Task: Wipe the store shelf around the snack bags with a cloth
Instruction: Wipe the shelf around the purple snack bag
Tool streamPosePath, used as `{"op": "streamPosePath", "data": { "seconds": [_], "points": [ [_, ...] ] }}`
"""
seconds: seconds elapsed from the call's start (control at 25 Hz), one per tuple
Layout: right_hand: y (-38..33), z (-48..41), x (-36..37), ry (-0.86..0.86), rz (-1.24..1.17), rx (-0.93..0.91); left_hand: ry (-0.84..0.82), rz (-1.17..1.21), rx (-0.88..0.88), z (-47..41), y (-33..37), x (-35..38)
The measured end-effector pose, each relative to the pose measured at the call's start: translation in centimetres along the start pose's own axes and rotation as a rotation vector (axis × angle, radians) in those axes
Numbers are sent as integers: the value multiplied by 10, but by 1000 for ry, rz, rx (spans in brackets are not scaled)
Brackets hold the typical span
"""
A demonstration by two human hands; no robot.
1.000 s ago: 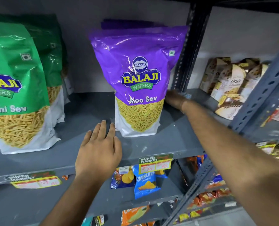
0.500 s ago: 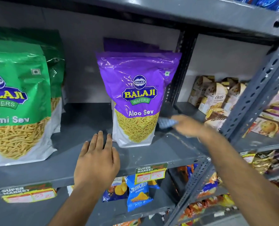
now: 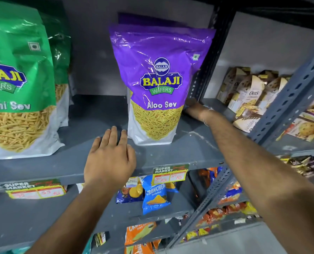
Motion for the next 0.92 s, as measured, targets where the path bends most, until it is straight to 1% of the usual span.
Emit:
{"op": "streamPosePath", "data": {
  "seconds": [0.08, 0.12, 0.24, 0.36, 0.48, 0.6, 0.68, 0.8, 0.84, 0.88, 0.92],
  "points": [
    [-17, 31, -6, 32, -74, 22, -3, -2, 3, 0, -1, 1],
    [-30, 53, -8, 16, -122, 24, -7, 4, 3, 1, 0, 0],
    [-37, 108, -6, 21, -209, 22, -24, 2, 11, 2, 1, -3],
    [-44, 143, 1, 93, -199, 24, -40, -3, 16, 3, 1, -4],
    [-44, 184, 19, 154, -244, 95, -33, 10, 17, 3, 1, -6],
    [-61, 225, 19, 134, -230, 130, -47, 23, 14, 3, 1, -6],
    [-75, 226, 0, 145, -223, 134, -42, 33, 14, 2, 2, -7],
    [-70, 188, -40, 342, -125, 183, -49, 30, 18, 2, 1, -5],
    [-64, 173, -46, 373, -78, 199, -49, 27, 17, 2, 0, -5],
    [-58, 161, -46, 366, -39, 207, -50, 20, 19, 2, -1, -4],
    [-54, 154, -39, 310, -18, 220, -50, 15, 21, 2, 0, -3]
  ]
}}
Point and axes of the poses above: each hand's wrist, its own z-axis away from the middle knuckle, its own x-axis out of the palm, y = z × x, the point moved 3 cm from there along -z, towards the middle knuckle, and after that the axes turned 12 degrees about -x, right-handed, at the moved point
